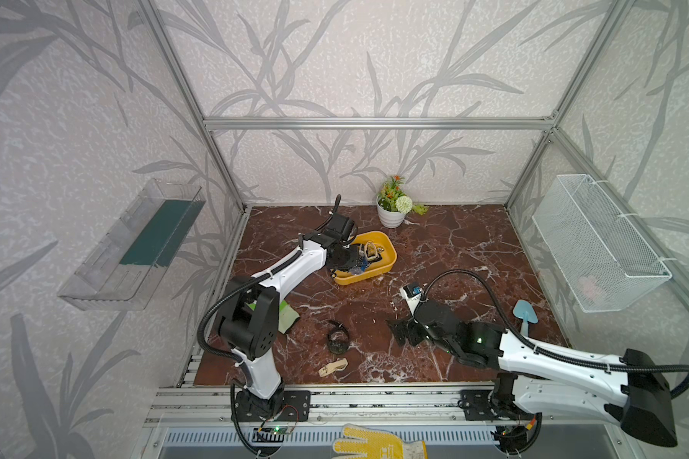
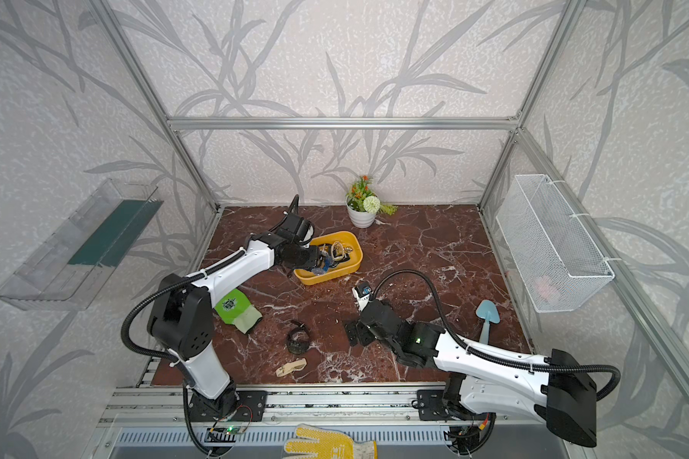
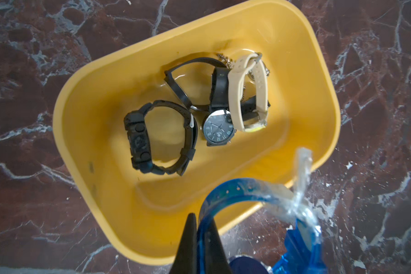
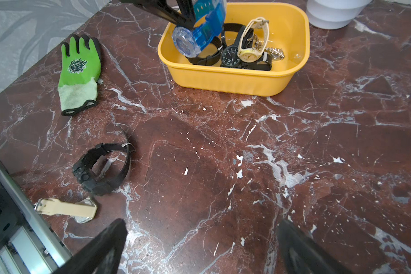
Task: Put the watch into the storage box
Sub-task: Place the watch in the storage box.
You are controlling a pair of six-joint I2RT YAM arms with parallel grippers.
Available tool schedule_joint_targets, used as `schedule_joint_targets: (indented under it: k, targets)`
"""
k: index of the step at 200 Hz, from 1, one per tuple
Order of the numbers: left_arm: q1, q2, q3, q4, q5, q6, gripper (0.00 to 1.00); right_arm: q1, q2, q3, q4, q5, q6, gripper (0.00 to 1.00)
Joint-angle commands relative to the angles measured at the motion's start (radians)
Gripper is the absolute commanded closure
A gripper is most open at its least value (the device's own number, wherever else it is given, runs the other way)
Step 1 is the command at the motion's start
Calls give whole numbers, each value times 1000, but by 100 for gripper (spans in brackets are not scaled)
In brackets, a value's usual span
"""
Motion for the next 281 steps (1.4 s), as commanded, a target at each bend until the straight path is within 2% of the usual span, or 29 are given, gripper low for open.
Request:
schedule_joint_targets:
  k: [1, 106, 117, 150, 160, 227, 253, 281]
  targets:
    - [7, 36, 59, -27, -13, 23, 100, 4, -16, 13, 9, 26, 14, 1]
    - [18, 196, 140, -45, -16, 10, 100, 5, 13, 28, 18, 33, 18, 1]
    - [20, 196, 144, -45, -13, 7, 92, 5, 14, 31, 16, 35, 18, 1]
    - [22, 152, 141, -38, -16, 4, 57, 5, 16, 32, 16, 36, 17, 1]
    - [22, 127, 136, -37, -17, 2, 51, 5, 18, 35, 17, 36, 16, 1]
    - [26, -145, 44, -40, -74, -4, 25, 5, 49, 61, 23, 32, 0, 1]
    - [26, -286, -78, -60, -116, 3, 18, 4, 57, 63, 38, 27, -1, 1]
    - [24, -451, -260, -87, -75, -10, 15, 5, 94, 82, 56, 5, -13, 1]
